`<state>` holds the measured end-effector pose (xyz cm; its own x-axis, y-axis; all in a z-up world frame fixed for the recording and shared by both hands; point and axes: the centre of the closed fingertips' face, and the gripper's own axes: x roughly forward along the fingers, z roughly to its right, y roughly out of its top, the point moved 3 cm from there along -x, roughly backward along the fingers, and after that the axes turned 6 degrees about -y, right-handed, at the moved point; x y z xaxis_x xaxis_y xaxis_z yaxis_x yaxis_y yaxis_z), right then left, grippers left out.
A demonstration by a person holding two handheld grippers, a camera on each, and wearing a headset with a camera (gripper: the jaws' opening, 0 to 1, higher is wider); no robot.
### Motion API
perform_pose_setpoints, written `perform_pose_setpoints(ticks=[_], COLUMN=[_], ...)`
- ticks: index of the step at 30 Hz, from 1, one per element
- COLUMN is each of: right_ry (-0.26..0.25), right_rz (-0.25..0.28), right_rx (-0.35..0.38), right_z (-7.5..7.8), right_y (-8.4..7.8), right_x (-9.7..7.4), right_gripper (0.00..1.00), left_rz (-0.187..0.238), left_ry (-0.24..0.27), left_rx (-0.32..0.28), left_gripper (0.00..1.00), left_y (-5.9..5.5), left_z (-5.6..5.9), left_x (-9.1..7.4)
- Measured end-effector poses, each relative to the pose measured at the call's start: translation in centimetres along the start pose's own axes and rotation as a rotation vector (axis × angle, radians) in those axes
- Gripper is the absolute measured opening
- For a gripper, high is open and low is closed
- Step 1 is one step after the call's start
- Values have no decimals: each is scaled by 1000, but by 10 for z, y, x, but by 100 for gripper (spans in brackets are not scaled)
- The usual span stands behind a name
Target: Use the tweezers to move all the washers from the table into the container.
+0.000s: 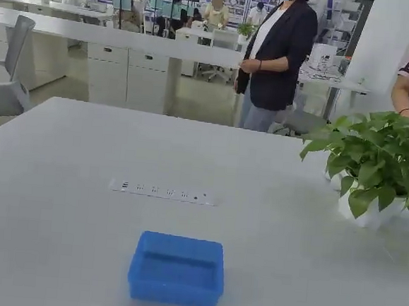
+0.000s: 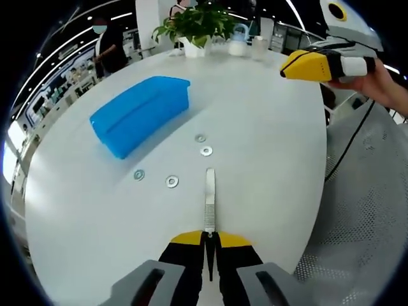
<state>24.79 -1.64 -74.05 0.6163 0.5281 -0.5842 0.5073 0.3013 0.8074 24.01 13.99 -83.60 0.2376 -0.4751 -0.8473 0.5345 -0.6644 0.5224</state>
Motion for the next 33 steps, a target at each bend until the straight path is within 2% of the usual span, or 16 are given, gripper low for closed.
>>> perform_pose_setpoints(ticks=[4, 6, 9, 12, 15, 16, 18, 20, 22, 25, 28, 30, 31, 33], right_ry=[3, 9, 31, 40, 51, 52, 56, 58, 68, 106, 119, 160, 193, 216], right_rz=[5, 15, 29, 31, 30, 33, 38, 38, 35, 51, 65, 55, 39, 80], right_rx=[-2, 0, -3, 5, 28, 34, 45, 49, 63, 138, 178, 211, 265, 327], right_z=[-3, -5, -9, -11, -15, -15, -16, -16, -17, -20, -19, -22, -26, -27], right_y=[2, 5, 9, 9, 9, 9, 9, 9, 7, 6, 7, 6, 6, 14], right_x=[-3, -4, -4, -3, -3, -3, -4, -5, -6, -9, -9, -5, -3, -1], right_gripper=[0, 0, 0, 0, 0, 0, 0, 0, 0, 0, 0, 0, 0, 3], left_rz=[-1, 14, 64, 147, 190, 196, 241, 256, 295, 356, 391, 406, 419, 429], left_ry=[-21, -32, -30, -44, -44, -46, -46, -45, -39, -31, -26, -26, -23, -20], left_rx=[-20, -29, -23, -57, -73, -72, -64, -59, -53, -58, -49, -39, -25, -13], left_gripper=[3, 3, 2, 2, 2, 2, 2, 2, 2, 2, 2, 2, 2, 2], left_y=[0, 3, 12, 27, 37, 38, 47, 51, 58, 69, 76, 81, 85, 88], left_z=[2, 4, 6, 10, 14, 15, 21, 24, 27, 30, 35, 37, 39, 41], left_x=[-1, -5, -12, -22, -30, -31, -40, -45, -52, -64, -73, -78, -80, -83])
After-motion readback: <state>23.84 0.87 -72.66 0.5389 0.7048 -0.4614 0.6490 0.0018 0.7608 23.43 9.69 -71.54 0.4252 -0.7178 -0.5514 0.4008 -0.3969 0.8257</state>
